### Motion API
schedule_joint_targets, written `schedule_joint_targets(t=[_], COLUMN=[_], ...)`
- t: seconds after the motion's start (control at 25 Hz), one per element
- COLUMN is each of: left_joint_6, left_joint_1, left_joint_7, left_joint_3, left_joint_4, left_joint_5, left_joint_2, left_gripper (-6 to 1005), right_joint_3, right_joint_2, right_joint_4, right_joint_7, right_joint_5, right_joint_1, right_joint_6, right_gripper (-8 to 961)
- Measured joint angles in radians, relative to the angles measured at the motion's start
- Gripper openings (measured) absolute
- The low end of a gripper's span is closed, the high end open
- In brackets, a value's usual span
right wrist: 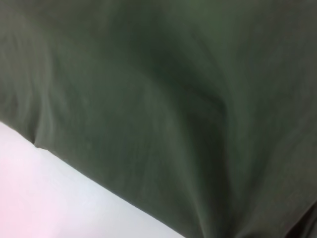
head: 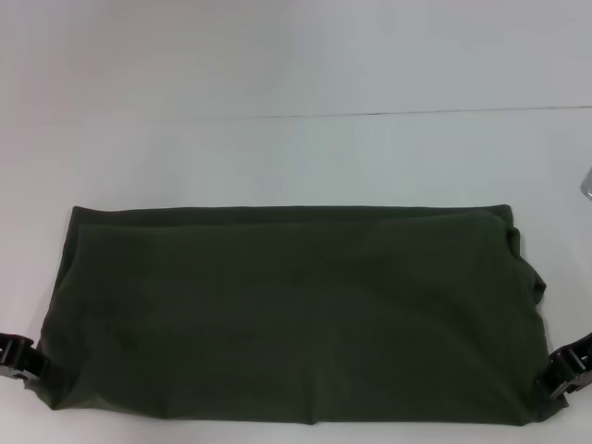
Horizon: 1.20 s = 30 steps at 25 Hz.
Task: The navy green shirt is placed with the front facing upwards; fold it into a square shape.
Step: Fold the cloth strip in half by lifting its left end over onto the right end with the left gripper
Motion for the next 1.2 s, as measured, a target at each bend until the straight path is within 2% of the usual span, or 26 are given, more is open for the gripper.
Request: schedule_joint_targets(t=[0.32, 0.52, 0.76, 1.0, 1.08, 1.2], left_joint_6=[-0.007, -0.014, -0.038, -0.059, -0.071, -0.087], left_joint_1=[0.003, 0.005, 0.022, 0.045, 0.052, 0.059], left_joint_7=[-0.008, -0.013, -0.030, -0.033, -0.028, -0.010], left_joint_3=[0.002, -0.002, -0.013, -0.055, -0.094, -0.211], left_joint_4=[0.002, 0.006, 0.040, 0.089, 0.108, 0.130], left_joint_5=[0.024, 0.045, 0.049, 0.073, 0.067, -0.011], left_joint_2=[0.001, 0.001, 0.000, 0.007, 0.007, 0.014], left_gripper=[38, 43, 53, 60, 62, 65], right_joint_3=[0.003, 0.031, 0.135, 0.246, 0.281, 0.330], right_joint_2=[-0.013, -0.037, -0.067, -0.091, -0.093, -0.092], right_joint_4=[-0.002, -0.012, -0.061, -0.062, -0.058, -0.055], right_joint_7=[0.010, 0.013, -0.001, -0.053, -0.081, -0.137], right_joint_5=[0.001, 0.006, 0.011, 0.085, 0.131, 0.231], right_joint_1=[-0.003, -0.002, -0.001, -0.007, -0.011, -0.025], right_joint_6=[-0.007, -0.020, -0.051, -0.054, -0.051, -0.047], right_gripper=[349, 536, 720, 756, 756, 757])
